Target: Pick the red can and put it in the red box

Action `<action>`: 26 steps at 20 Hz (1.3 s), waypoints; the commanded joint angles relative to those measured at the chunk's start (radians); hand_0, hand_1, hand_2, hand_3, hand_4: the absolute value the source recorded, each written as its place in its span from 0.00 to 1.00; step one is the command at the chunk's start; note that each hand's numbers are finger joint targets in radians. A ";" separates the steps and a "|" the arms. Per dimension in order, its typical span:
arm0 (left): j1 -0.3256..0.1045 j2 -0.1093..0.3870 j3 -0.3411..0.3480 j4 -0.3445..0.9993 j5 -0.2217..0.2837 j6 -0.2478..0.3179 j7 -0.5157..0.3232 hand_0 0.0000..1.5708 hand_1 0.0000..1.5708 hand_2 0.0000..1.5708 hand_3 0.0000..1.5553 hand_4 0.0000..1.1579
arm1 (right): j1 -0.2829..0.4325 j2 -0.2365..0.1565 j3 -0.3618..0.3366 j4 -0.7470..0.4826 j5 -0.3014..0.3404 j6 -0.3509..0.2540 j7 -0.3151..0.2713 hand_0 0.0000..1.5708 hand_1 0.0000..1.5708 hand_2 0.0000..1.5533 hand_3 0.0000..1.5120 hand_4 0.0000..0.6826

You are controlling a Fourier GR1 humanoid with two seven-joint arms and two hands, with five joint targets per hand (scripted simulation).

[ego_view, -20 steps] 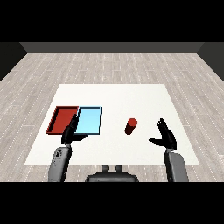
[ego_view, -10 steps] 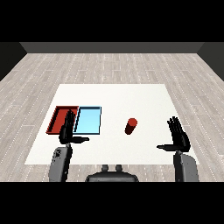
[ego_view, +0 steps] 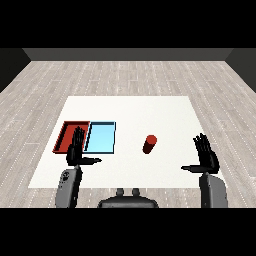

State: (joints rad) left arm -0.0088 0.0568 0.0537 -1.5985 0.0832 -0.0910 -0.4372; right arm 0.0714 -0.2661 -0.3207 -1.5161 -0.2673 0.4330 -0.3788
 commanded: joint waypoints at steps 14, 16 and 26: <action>-0.024 -0.017 0.013 0.036 0.002 0.015 -0.026 0.00 0.00 0.00 0.00 0.00 | -0.144 0.065 0.064 0.056 0.051 -0.081 0.117 0.00 0.00 0.00 0.00 0.00; 0.024 0.003 0.020 -0.089 0.051 -0.012 0.054 0.00 0.00 0.00 0.00 0.00 | -0.192 0.032 0.044 0.125 0.042 -0.057 0.111 0.00 0.00 0.00 0.00 0.00; 0.024 -0.020 -0.004 -0.046 0.015 0.004 0.001 0.00 0.00 0.00 0.00 0.00 | -0.213 0.164 0.121 0.221 0.031 -0.104 0.099 0.00 0.00 0.00 0.00 0.00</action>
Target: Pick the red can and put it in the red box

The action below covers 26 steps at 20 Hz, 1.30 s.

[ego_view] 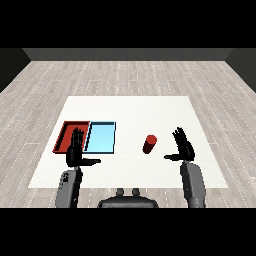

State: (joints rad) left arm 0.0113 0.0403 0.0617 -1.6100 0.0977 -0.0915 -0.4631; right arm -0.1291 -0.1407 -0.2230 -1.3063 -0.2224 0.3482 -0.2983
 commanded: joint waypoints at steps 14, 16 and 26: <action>0.008 0.001 0.004 -0.023 0.009 0.006 0.000 0.00 0.00 0.00 0.00 0.00 | -0.088 0.076 0.059 0.182 -0.010 -0.055 -0.045 0.00 0.00 0.00 0.00 0.00; 0.007 0.000 -0.005 -0.062 0.020 0.008 0.053 0.00 0.00 0.00 0.00 0.00 | -0.065 0.097 0.088 0.211 0.020 -0.054 -0.114 0.00 0.00 0.00 0.00 0.00; -0.001 -0.022 -0.026 -0.021 0.002 0.018 0.020 0.00 0.00 0.00 0.00 0.00 | -0.108 0.139 0.134 0.173 -0.010 -0.132 -0.026 0.00 0.00 0.00 0.00 0.00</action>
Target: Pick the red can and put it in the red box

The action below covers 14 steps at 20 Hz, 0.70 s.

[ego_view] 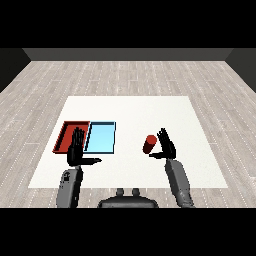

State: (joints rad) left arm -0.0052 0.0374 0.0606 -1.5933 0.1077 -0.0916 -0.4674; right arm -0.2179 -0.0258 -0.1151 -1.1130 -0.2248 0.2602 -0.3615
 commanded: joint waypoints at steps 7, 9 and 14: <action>0.007 0.010 0.006 -0.052 0.030 -0.017 0.051 0.00 0.00 0.00 0.00 0.00 | -0.103 0.022 0.025 0.149 0.027 -0.051 -0.067 0.00 0.00 0.00 0.00 0.00; 0.029 -0.034 -0.066 -0.077 -0.026 0.057 0.018 0.00 0.00 0.00 0.00 0.00 | -0.063 -0.003 0.009 0.114 -0.006 -0.020 -0.029 0.00 0.00 0.00 0.00 0.00; 0.052 -0.023 -0.033 -0.019 -0.015 -0.005 -0.029 0.00 0.00 0.00 0.00 0.00 | -0.034 0.010 0.044 0.090 0.021 -0.073 -0.029 0.00 0.00 0.00 0.00 0.00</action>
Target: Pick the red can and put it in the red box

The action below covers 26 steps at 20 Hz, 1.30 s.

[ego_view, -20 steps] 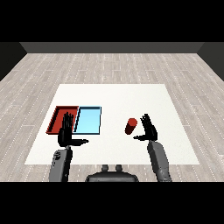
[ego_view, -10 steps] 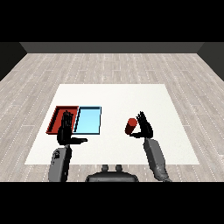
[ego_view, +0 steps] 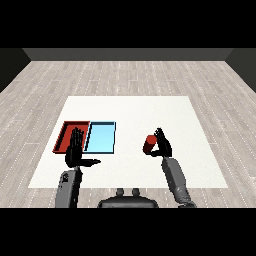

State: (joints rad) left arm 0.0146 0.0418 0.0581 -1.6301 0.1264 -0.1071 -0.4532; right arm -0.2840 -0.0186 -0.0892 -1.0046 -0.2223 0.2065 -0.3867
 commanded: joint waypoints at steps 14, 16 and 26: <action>-0.040 -0.031 -0.018 0.041 -0.038 0.047 -0.022 0.00 0.00 0.00 0.00 0.00 | -0.050 0.017 0.084 0.071 -0.042 -0.069 -0.005 0.00 0.00 0.00 0.00 0.00; -0.045 0.005 0.022 0.050 0.004 0.007 -0.016 0.00 0.00 0.00 0.00 0.00 | -0.121 0.018 0.031 0.115 -0.038 -0.056 0.029 0.00 0.00 0.00 0.00 0.00; 0.068 -0.015 -0.022 -0.120 0.024 0.006 0.060 0.00 0.00 0.00 0.00 0.00 | -0.079 0.018 0.180 0.114 -0.066 -0.150 -0.032 0.00 0.00 0.00 0.00 0.00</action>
State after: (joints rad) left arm 0.0474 0.0287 0.0491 -1.6712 0.1324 -0.0990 -0.4463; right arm -0.3704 -0.0045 0.0032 -0.9137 -0.2600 0.1144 -0.3855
